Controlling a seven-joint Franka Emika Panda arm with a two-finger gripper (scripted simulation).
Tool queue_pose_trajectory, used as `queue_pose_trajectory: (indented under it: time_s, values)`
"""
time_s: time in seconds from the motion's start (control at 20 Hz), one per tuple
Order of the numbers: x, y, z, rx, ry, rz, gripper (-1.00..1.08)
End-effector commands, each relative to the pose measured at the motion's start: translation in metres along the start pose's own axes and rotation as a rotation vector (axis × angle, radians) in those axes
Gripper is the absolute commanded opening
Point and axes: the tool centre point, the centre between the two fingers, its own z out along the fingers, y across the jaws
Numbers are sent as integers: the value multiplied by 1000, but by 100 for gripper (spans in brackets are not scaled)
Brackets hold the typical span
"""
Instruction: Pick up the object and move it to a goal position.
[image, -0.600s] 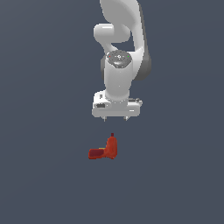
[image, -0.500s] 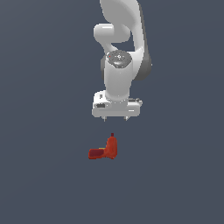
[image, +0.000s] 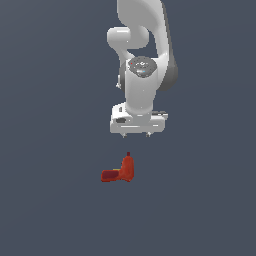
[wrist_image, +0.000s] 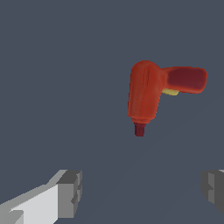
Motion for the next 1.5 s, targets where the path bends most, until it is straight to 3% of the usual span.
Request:
queue_pose_trajectory:
  time_s: [0.0, 0.65, 1.45]
  values:
    - [1, 1, 1, 3, -3, 10, 108]
    - [31, 16, 21, 72, -67, 222, 108]
    - [82, 55, 73, 263, -245, 689, 108]
